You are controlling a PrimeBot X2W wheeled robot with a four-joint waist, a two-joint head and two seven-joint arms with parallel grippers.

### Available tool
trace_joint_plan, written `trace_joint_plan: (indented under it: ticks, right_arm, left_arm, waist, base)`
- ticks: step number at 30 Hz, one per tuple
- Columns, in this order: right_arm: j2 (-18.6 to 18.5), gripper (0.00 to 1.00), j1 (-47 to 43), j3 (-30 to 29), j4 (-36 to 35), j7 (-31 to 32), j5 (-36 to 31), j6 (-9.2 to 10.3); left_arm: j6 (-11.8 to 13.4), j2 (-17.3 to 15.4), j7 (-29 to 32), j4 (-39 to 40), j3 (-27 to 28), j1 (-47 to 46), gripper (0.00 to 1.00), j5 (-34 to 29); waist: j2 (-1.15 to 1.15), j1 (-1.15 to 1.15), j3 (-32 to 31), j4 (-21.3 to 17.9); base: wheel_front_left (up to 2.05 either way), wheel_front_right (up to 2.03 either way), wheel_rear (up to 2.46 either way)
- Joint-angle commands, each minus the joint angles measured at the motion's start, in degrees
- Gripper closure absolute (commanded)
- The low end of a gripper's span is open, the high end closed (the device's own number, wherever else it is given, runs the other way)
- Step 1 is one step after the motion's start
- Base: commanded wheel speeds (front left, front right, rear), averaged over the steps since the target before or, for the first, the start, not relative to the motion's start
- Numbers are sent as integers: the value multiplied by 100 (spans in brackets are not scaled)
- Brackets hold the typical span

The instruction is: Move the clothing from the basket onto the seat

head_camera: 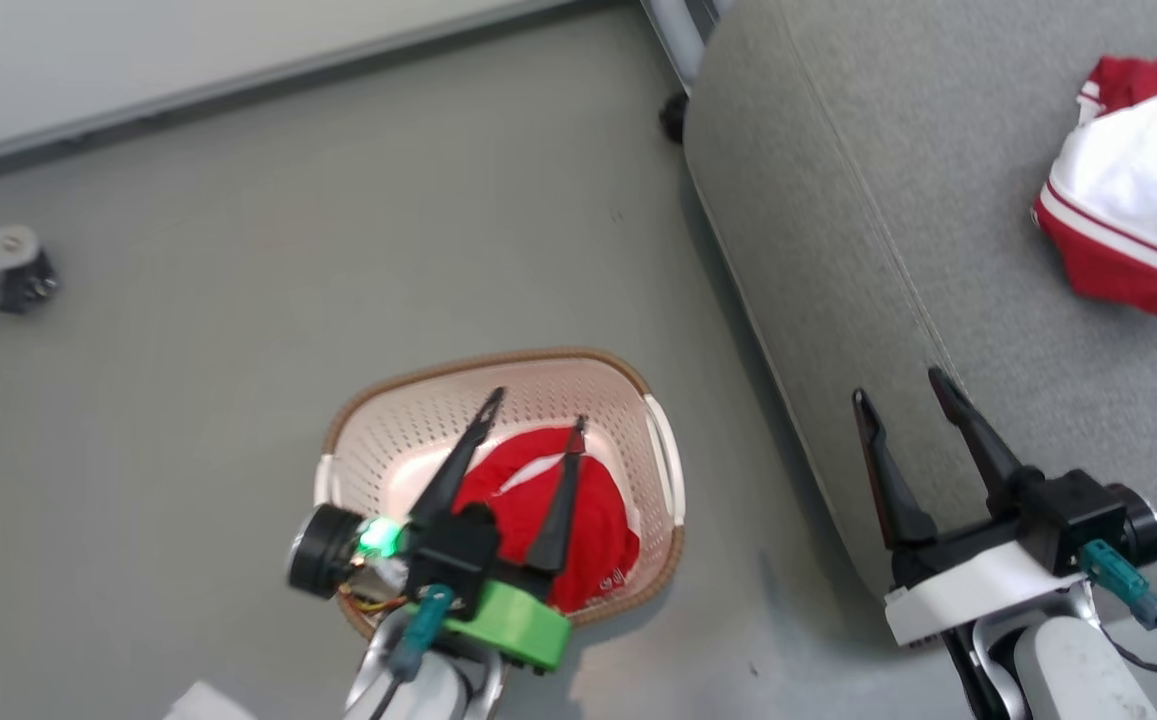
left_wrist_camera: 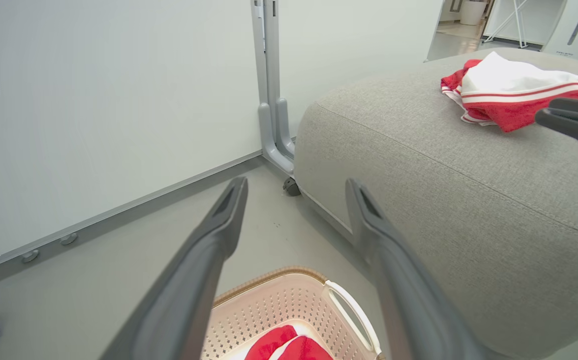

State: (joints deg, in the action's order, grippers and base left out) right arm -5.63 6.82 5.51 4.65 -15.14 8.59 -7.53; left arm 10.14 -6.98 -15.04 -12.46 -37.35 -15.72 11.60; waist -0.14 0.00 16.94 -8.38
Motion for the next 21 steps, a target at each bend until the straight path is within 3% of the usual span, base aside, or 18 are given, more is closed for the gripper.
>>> trace_joint_plan:
  ticks: [1, 6, 12, 21]
  right_arm:
    - [-6, 0, -210, -32, -36, -1, 26, 8]
    - [70, 0, -577, -131, -91, -1, 65, 8]
    - [125, 0, -794, -262, -176, -1, -1, 8]
    - [201, 0, -1207, -505, -380, -1, -87, 8]
  left_arm:
    - [61, -23, -19, 136, 189, 264, 0, 33]
    - [40, 19, -19, 615, 1025, 1019, 0, 26]
    - [-58, 113, -20, 1210, 1884, 1707, 0, -183]
    - [-518, 304, -13, 1644, 2544, 2511, 0, -409]
  waist:
    - [14, 0, -1030, 812]
    - [14, 0, -1538, 1053]
    - [14, 0, -1795, 1074]
    - [14, 0, -2025, 970]
  base:
    - [0, 0, 0]
    - [0, 0, 0]
    - [0, 0, 0]
    - [0, 0, 0]
